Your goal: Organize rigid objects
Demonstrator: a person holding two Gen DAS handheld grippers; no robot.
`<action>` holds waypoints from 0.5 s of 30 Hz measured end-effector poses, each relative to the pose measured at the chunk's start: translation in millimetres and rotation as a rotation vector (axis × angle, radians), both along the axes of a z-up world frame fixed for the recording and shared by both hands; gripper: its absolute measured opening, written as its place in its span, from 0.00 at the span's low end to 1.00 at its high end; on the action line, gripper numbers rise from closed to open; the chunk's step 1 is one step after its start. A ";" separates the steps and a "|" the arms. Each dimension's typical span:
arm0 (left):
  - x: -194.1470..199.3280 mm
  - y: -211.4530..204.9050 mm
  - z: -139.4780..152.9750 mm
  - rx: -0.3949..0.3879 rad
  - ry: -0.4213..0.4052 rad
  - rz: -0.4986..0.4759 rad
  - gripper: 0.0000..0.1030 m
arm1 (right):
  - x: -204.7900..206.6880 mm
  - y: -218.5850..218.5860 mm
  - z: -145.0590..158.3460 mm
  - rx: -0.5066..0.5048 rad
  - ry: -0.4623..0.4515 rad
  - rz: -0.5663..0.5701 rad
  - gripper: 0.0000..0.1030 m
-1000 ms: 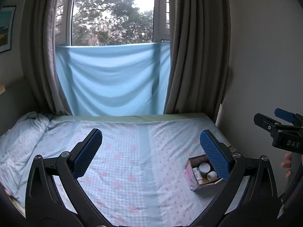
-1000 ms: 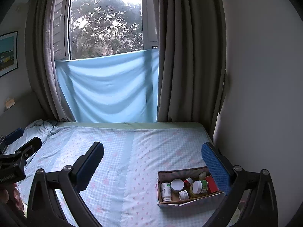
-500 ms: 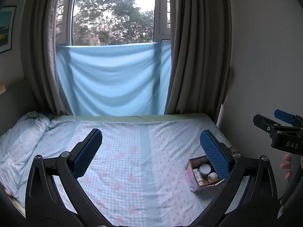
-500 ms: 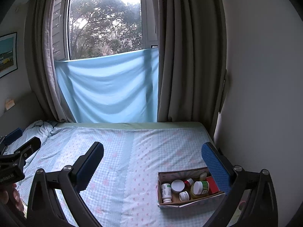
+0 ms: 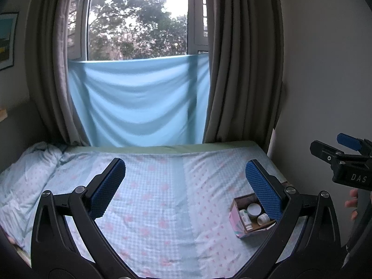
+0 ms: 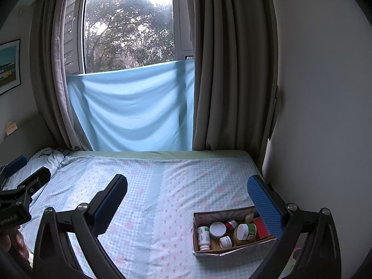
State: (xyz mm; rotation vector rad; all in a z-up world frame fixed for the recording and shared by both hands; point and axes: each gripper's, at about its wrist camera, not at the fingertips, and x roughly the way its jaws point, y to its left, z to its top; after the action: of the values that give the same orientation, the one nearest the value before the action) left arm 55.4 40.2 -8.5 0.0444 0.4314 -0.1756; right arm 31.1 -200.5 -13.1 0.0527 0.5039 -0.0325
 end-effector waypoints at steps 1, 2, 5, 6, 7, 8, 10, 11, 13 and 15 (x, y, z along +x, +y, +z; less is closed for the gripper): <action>0.0 -0.5 0.1 -0.001 -0.003 -0.005 1.00 | -0.1 0.1 0.0 0.000 0.000 0.000 1.00; 0.1 -0.8 0.4 0.000 -0.007 -0.003 1.00 | -0.1 0.1 0.1 0.001 0.000 0.000 1.00; -0.1 -2.4 0.8 0.012 -0.023 0.011 1.00 | -0.1 0.6 0.1 -0.001 0.000 -0.002 1.00; -0.9 -2.7 1.5 0.016 -0.034 0.017 1.00 | 0.6 0.5 -0.4 -0.004 0.001 -0.001 1.00; -2.3 -2.7 2.1 0.020 -0.047 0.030 1.00 | 1.4 0.3 -0.3 -0.004 0.001 0.000 1.00; -3.1 -2.6 3.1 0.022 -0.057 0.042 1.00 | 1.4 0.3 -0.2 -0.003 0.001 0.000 1.00; -3.2 -1.6 4.4 0.012 -0.062 0.049 1.00 | 1.2 0.4 -0.1 0.000 0.003 0.000 1.00; -2.9 -0.5 4.3 0.003 -0.059 0.052 1.00 | 1.4 0.0 -0.1 -0.003 0.001 0.001 1.00; -1.8 1.0 3.5 -0.006 -0.055 0.054 1.00 | 1.8 0.0 -0.6 -0.001 0.003 0.001 1.00; -0.3 2.8 1.4 -0.014 -0.047 0.041 1.00 | 4.3 -0.7 -2.1 0.002 0.008 0.002 1.00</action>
State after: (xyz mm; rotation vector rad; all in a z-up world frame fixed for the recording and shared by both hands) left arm 55.1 42.9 -7.1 0.0263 0.3835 -0.1373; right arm 35.3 -201.1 -15.2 0.0536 0.5123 -0.0305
